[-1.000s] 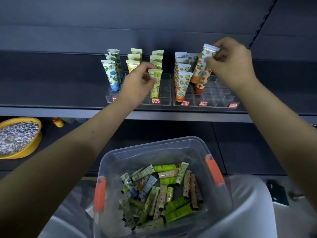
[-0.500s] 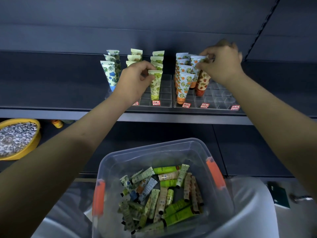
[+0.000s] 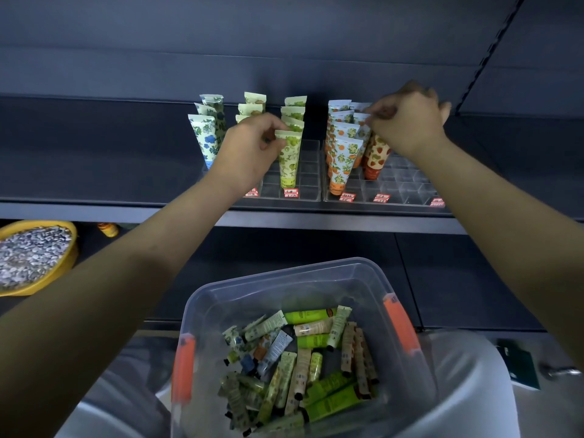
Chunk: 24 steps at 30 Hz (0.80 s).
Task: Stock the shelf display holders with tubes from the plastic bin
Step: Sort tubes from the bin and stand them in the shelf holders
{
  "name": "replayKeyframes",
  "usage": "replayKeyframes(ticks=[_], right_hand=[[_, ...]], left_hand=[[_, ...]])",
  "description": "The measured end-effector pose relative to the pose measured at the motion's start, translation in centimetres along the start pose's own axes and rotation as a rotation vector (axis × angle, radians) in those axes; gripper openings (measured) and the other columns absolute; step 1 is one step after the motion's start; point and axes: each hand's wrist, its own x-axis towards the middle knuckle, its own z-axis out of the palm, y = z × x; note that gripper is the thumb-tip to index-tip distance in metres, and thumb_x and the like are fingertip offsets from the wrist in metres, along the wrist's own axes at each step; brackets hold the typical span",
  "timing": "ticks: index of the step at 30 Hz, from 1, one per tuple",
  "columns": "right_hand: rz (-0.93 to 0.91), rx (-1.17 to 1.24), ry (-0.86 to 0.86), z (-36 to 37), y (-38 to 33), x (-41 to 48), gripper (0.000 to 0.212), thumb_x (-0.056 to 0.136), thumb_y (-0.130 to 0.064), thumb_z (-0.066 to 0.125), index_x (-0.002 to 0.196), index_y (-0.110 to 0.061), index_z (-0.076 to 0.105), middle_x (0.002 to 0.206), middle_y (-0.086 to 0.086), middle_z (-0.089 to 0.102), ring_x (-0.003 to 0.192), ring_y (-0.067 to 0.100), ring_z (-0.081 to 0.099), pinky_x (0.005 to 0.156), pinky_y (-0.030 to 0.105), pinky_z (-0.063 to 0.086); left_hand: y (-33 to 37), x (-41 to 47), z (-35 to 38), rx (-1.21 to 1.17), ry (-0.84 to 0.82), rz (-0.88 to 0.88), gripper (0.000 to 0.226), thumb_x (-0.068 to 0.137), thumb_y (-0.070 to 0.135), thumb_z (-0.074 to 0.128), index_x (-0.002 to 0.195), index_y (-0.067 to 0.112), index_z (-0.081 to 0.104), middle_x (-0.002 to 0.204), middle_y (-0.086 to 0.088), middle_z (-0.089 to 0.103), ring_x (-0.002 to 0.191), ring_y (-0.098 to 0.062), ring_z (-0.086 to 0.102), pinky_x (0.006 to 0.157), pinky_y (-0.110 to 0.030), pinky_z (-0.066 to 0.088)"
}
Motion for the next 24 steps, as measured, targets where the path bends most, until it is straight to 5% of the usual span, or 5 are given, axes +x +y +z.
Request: replayKeyframes(ticks=[24], right_hand=[[-0.095, 0.033, 0.066, -0.52, -0.87, -0.06, 0.019, 0.088, -0.019, 0.057, 0.099, -0.027, 0.070, 0.115, 0.006, 0.056, 0.114, 0.028, 0.048, 0.098, 0.040, 0.029]], left_hand=[[0.79, -0.27, -0.92, 0.075, 0.000, 0.037, 0.020, 0.089, 0.013, 0.062, 0.109, 0.012, 0.064, 0.101, -0.003, 0.058, 0.079, -0.012, 0.053, 0.066, 0.004, 0.034]])
